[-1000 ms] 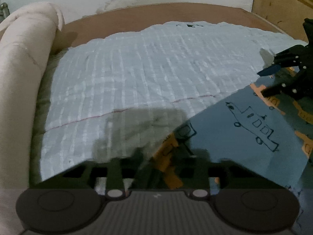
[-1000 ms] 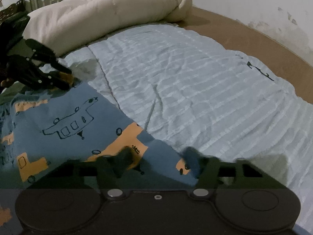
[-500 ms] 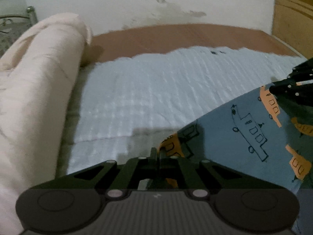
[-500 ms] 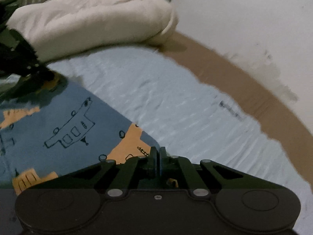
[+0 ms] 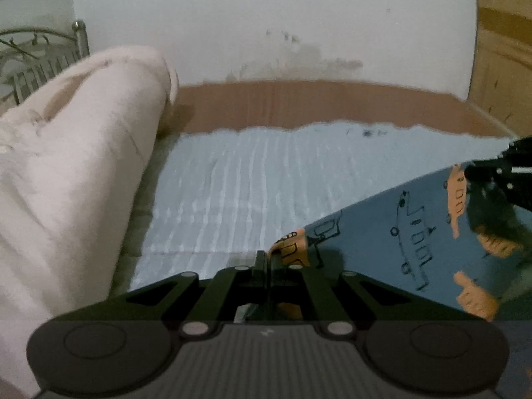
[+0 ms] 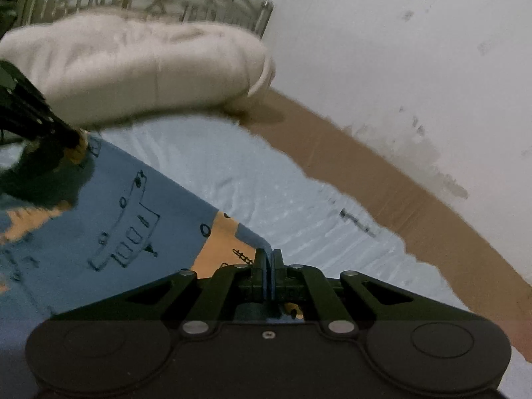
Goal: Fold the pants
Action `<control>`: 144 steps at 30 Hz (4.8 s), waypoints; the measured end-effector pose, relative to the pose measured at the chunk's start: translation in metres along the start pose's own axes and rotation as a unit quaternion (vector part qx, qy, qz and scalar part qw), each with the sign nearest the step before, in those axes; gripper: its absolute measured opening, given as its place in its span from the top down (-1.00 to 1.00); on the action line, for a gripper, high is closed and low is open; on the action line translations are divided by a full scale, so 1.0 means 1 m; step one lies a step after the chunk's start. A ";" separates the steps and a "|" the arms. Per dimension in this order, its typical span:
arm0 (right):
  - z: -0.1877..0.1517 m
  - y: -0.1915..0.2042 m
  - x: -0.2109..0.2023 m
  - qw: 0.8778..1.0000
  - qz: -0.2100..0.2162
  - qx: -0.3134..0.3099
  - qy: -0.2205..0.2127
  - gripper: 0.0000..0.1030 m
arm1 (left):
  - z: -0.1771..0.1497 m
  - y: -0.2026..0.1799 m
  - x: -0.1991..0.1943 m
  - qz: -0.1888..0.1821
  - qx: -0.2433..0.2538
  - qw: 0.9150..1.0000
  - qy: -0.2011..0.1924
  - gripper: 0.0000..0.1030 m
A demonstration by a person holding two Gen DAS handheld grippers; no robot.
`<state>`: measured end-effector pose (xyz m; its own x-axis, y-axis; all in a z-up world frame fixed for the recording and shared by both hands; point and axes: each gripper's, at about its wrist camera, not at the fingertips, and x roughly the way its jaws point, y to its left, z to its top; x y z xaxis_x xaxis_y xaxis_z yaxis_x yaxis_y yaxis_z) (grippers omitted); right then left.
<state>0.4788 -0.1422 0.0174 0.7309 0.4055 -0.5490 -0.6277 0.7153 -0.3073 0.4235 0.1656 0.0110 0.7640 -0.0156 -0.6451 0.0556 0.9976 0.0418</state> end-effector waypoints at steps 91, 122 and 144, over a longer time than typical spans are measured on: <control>-0.193 -0.061 -0.259 0.938 0.008 0.343 0.037 -0.99 | -0.134 -0.282 -0.085 -0.363 -0.033 0.931 0.014 -0.18; -0.108 -0.088 -0.082 0.926 -0.103 0.284 0.227 0.97 | -0.133 -0.260 -0.060 -0.320 -0.163 0.930 0.080 0.89; -0.254 -0.036 -0.325 0.885 -0.151 0.439 0.041 0.98 | -0.135 -0.322 -0.136 -0.182 0.127 0.974 -0.036 0.99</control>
<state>0.1960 -0.4445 0.0100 0.7848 0.1029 -0.6111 0.0694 0.9653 0.2517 0.2151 -0.1448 -0.0181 0.7061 -0.3796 -0.5978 0.4820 0.8761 0.0130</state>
